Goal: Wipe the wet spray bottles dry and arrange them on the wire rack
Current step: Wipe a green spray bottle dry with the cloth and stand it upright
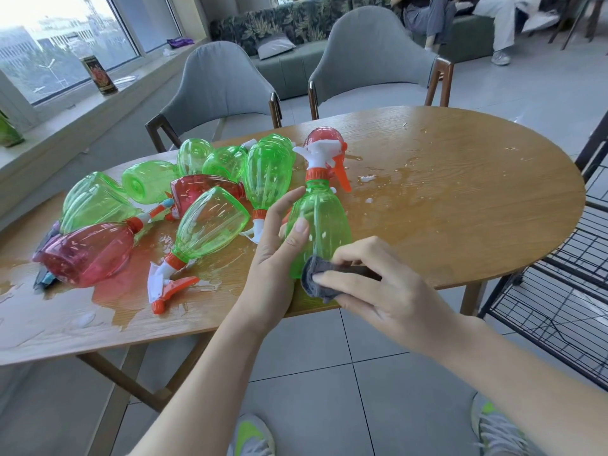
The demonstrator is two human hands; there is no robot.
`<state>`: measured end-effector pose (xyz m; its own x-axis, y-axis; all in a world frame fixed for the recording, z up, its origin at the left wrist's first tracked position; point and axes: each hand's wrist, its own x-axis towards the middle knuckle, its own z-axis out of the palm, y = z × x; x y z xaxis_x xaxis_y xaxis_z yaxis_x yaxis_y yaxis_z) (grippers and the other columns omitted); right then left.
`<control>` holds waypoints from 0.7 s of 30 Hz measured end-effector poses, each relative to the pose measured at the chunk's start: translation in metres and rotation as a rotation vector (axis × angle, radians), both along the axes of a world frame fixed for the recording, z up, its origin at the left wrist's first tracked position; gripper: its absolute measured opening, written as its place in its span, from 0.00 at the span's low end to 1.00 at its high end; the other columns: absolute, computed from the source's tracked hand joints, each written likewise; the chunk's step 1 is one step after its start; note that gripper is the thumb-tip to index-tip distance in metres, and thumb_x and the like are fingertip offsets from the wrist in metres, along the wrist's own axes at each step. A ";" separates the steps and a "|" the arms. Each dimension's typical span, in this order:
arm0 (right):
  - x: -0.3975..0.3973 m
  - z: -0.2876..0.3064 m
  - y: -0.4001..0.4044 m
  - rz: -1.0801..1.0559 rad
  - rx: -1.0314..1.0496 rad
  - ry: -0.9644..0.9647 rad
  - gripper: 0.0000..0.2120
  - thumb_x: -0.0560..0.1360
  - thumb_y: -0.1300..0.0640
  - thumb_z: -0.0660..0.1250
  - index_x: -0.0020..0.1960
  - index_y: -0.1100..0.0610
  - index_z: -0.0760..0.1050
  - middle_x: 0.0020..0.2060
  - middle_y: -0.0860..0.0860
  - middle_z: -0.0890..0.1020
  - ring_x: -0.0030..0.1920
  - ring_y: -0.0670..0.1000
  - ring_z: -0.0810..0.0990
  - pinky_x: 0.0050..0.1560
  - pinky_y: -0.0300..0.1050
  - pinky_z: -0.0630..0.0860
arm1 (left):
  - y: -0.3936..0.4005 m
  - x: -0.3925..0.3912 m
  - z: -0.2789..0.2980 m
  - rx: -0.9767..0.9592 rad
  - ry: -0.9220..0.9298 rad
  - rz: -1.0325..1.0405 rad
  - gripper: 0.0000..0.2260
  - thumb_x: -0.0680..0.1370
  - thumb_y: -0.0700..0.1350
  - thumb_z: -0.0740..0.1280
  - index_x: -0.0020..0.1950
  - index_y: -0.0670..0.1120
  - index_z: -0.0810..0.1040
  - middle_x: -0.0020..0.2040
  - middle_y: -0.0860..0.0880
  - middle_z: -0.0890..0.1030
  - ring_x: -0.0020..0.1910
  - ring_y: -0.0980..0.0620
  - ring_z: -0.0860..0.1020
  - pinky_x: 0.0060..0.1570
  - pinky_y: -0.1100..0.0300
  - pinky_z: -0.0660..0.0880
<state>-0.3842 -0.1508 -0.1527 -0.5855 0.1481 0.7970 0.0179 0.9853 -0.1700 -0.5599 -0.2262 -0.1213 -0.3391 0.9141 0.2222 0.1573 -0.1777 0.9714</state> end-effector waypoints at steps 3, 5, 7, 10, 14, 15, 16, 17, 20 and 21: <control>0.000 0.005 0.004 -0.021 0.036 0.010 0.12 0.85 0.59 0.64 0.59 0.63 0.84 0.51 0.60 0.79 0.50 0.59 0.78 0.56 0.49 0.75 | -0.002 0.000 0.003 0.016 -0.077 -0.034 0.20 0.80 0.54 0.70 0.73 0.60 0.78 0.71 0.46 0.81 0.71 0.40 0.79 0.71 0.38 0.72; 0.000 0.009 0.008 -0.044 0.001 0.052 0.10 0.84 0.60 0.67 0.60 0.64 0.84 0.51 0.60 0.80 0.50 0.58 0.78 0.57 0.46 0.75 | -0.002 0.001 0.002 0.025 -0.105 -0.073 0.19 0.81 0.50 0.69 0.73 0.58 0.79 0.69 0.44 0.82 0.69 0.37 0.79 0.72 0.35 0.71; -0.001 0.015 0.013 -0.079 -0.055 0.118 0.10 0.82 0.61 0.69 0.60 0.64 0.84 0.51 0.61 0.80 0.50 0.56 0.78 0.57 0.44 0.75 | -0.002 -0.002 -0.001 0.039 -0.125 -0.079 0.22 0.80 0.51 0.72 0.74 0.55 0.78 0.73 0.39 0.78 0.74 0.33 0.74 0.77 0.29 0.65; -0.001 0.024 0.022 -0.161 -0.159 0.218 0.10 0.80 0.62 0.71 0.59 0.65 0.83 0.51 0.60 0.81 0.51 0.52 0.79 0.58 0.37 0.73 | -0.002 -0.006 -0.004 0.035 -0.080 -0.075 0.28 0.76 0.57 0.76 0.76 0.56 0.77 0.79 0.41 0.73 0.80 0.34 0.68 0.78 0.26 0.60; -0.003 0.028 0.033 -0.246 -0.401 0.300 0.10 0.79 0.61 0.72 0.59 0.64 0.83 0.51 0.53 0.82 0.51 0.39 0.78 0.55 0.29 0.70 | 0.002 -0.007 -0.008 0.016 -0.052 -0.089 0.24 0.76 0.56 0.72 0.73 0.61 0.79 0.77 0.52 0.76 0.80 0.41 0.68 0.78 0.29 0.64; -0.002 0.028 0.033 -0.237 -0.442 0.296 0.10 0.80 0.60 0.72 0.59 0.63 0.83 0.51 0.52 0.82 0.51 0.38 0.78 0.55 0.30 0.71 | 0.003 -0.006 -0.009 0.022 -0.057 -0.084 0.24 0.76 0.57 0.72 0.73 0.62 0.79 0.77 0.50 0.75 0.80 0.39 0.68 0.77 0.28 0.64; -0.002 0.026 0.031 -0.222 -0.451 0.281 0.10 0.80 0.60 0.72 0.59 0.63 0.83 0.51 0.52 0.82 0.52 0.40 0.79 0.55 0.32 0.72 | 0.003 -0.006 -0.009 0.025 -0.066 -0.077 0.25 0.76 0.59 0.73 0.74 0.62 0.78 0.77 0.47 0.74 0.80 0.36 0.67 0.76 0.26 0.64; -0.001 0.025 0.028 -0.204 -0.432 0.259 0.11 0.80 0.60 0.71 0.59 0.63 0.83 0.51 0.53 0.82 0.52 0.43 0.79 0.55 0.33 0.73 | 0.002 -0.004 -0.008 0.023 -0.076 -0.066 0.27 0.75 0.62 0.74 0.74 0.63 0.77 0.78 0.43 0.73 0.80 0.33 0.66 0.75 0.24 0.63; 0.002 0.021 0.018 -0.134 -0.337 0.196 0.12 0.80 0.59 0.70 0.60 0.63 0.83 0.51 0.56 0.81 0.52 0.49 0.80 0.55 0.34 0.74 | 0.001 -0.005 -0.007 0.020 -0.077 -0.065 0.33 0.73 0.66 0.77 0.76 0.62 0.75 0.79 0.40 0.72 0.81 0.30 0.63 0.75 0.23 0.62; 0.003 0.020 0.017 -0.119 -0.320 0.187 0.12 0.80 0.59 0.70 0.60 0.64 0.83 0.51 0.56 0.81 0.52 0.49 0.80 0.55 0.34 0.74 | 0.001 -0.005 -0.007 0.019 -0.064 -0.076 0.32 0.74 0.65 0.77 0.76 0.61 0.74 0.79 0.41 0.73 0.81 0.31 0.64 0.75 0.24 0.63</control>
<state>-0.3810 -0.1340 -0.1323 -0.3985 0.4649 0.7906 0.0689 0.8748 -0.4796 -0.5651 -0.2251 -0.1288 -0.2828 0.9336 0.2199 0.0800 -0.2055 0.9754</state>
